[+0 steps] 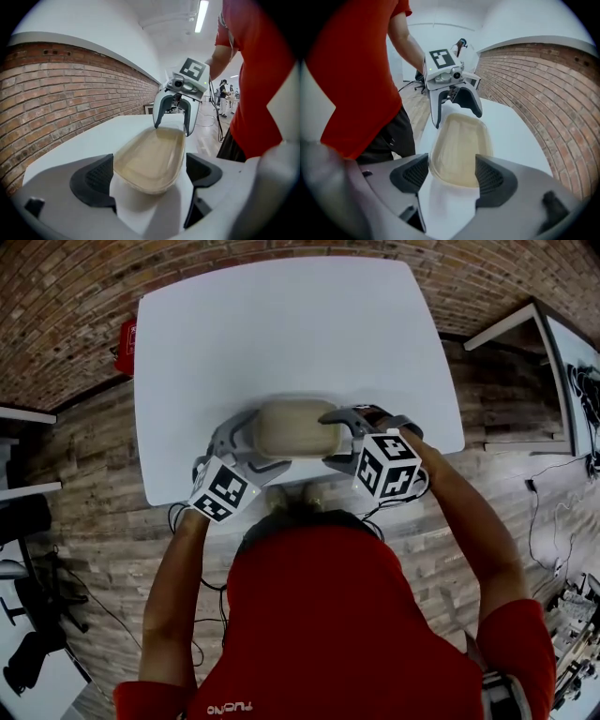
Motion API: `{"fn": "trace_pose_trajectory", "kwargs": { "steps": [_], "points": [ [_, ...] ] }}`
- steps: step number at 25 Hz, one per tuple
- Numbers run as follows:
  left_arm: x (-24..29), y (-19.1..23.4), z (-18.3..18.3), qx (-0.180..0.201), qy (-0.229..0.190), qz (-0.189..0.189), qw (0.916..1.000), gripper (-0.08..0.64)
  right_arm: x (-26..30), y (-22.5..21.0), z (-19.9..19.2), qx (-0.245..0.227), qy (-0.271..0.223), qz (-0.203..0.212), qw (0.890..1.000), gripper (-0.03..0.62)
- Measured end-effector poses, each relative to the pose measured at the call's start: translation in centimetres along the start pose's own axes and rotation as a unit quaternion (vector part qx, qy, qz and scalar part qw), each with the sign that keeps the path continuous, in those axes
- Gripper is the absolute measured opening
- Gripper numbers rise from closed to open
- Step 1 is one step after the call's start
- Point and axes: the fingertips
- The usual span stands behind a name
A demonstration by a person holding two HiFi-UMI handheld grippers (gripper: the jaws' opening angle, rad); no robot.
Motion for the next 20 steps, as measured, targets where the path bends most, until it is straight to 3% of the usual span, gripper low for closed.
{"fn": "trace_pose_trajectory", "kwargs": {
  "steps": [7,15,17,20],
  "points": [
    [0.2,0.0,-0.1,-0.001,-0.004,0.022,0.9998,0.495,-1.3,-0.9,1.4,0.117,-0.067,0.083,0.987,0.321],
    [-0.7,0.5,0.0,-0.026,-0.039,0.047,0.9978,0.489,-0.1,-0.6,0.0,-0.009,-0.006,0.024,1.000,0.321],
    [-1.1,0.7,-0.5,-0.040,-0.043,0.027,0.9979,0.489,0.0,-0.6,-0.3,-0.026,-0.004,0.016,1.000,0.321],
    [-0.9,0.6,-1.5,-0.060,-0.028,-0.031,0.9974,0.491,0.0,-0.3,-0.7,-0.051,-0.004,0.012,0.999,0.321]
  ]
}}
Point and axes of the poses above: the fingertips, and each gripper's own axes: x forward along the fingers, y to its left, z out of its top, and after that the axes turned 4 degrees about -z, right-handed
